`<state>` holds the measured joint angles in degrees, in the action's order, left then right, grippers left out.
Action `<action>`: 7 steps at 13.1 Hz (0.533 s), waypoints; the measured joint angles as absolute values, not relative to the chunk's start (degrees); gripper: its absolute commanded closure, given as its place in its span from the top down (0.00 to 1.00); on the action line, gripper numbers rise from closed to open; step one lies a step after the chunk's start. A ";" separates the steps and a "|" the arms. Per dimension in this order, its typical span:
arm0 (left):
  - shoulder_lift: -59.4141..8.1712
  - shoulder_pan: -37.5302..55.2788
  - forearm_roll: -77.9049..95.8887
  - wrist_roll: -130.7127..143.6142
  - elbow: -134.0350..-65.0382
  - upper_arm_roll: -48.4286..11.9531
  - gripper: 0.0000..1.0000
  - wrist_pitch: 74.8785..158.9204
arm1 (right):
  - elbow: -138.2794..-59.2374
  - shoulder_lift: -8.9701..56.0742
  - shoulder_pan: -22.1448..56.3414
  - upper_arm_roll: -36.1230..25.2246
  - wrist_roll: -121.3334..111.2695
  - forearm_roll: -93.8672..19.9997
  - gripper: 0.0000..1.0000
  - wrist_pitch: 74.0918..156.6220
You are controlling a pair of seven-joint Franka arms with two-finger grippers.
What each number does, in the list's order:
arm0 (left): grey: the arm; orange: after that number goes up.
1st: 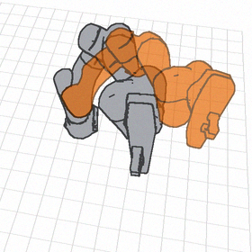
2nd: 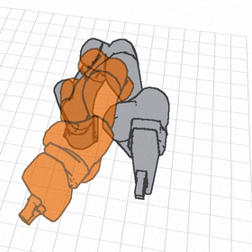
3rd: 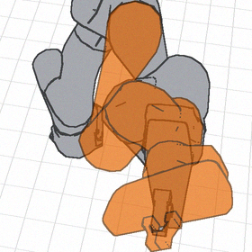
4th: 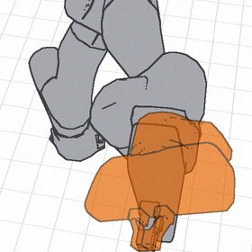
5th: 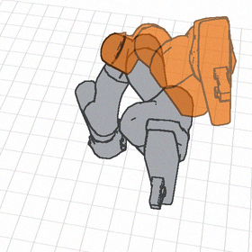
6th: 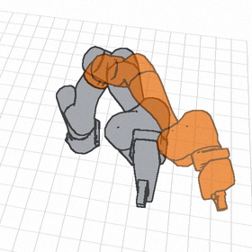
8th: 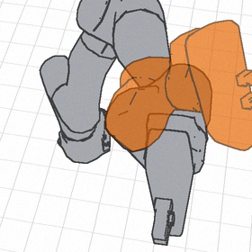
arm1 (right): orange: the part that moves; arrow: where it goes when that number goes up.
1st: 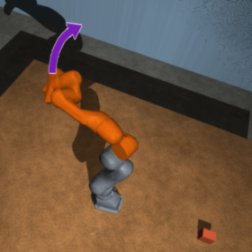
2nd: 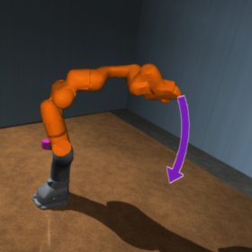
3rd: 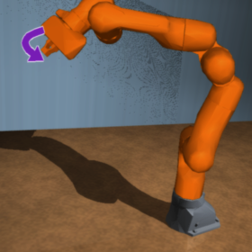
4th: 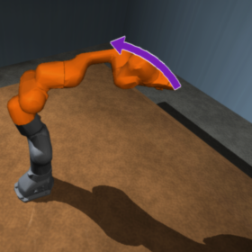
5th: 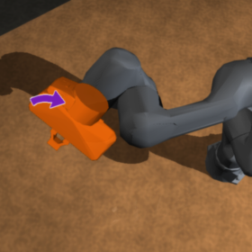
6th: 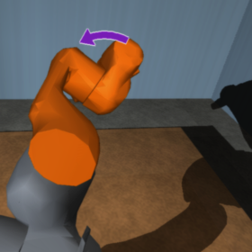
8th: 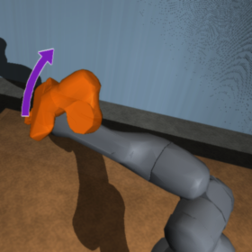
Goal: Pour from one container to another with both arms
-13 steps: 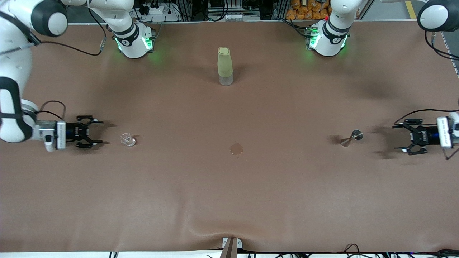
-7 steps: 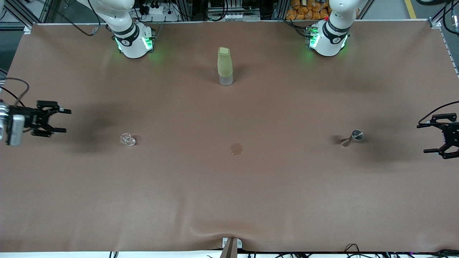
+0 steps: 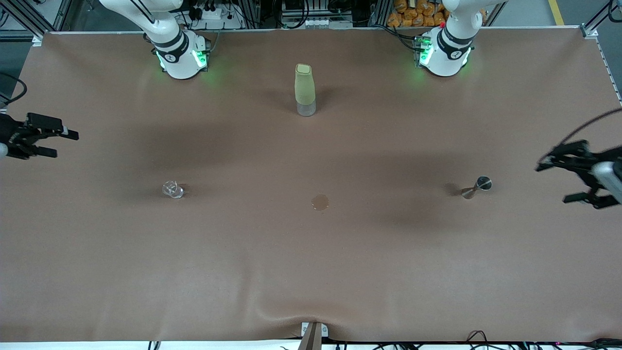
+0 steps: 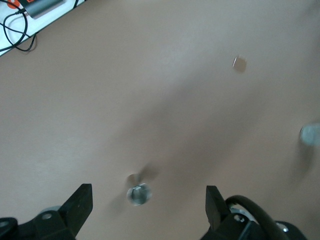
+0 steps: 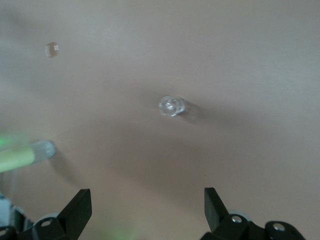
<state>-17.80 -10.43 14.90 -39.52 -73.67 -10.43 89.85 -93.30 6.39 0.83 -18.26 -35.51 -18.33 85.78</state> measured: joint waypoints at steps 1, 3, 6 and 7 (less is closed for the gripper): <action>-16.26 -7.62 14.03 -32.43 -73.79 -10.93 1.00 89.84 | -91.70 5.66 0.69 -16.09 -32.33 -14.81 1.00 85.70; -14.70 -3.17 11.07 -20.49 -74.34 -11.86 1.00 89.84 | -88.14 4.90 0.02 -11.83 -25.61 -10.36 1.00 83.70; -14.62 2.86 4.44 -9.08 -74.99 -11.95 1.00 90.03 | -83.99 4.82 -2.17 -5.43 -14.02 -6.09 1.00 79.86; -14.40 4.10 3.10 -7.55 -74.99 -11.51 1.00 90.18 | -83.50 4.82 -2.42 -4.29 -10.99 -5.58 1.00 79.27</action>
<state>-14.40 4.10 3.10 -7.55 -74.99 -11.51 90.18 -83.50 4.82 -2.42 -4.29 -10.99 -5.58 79.27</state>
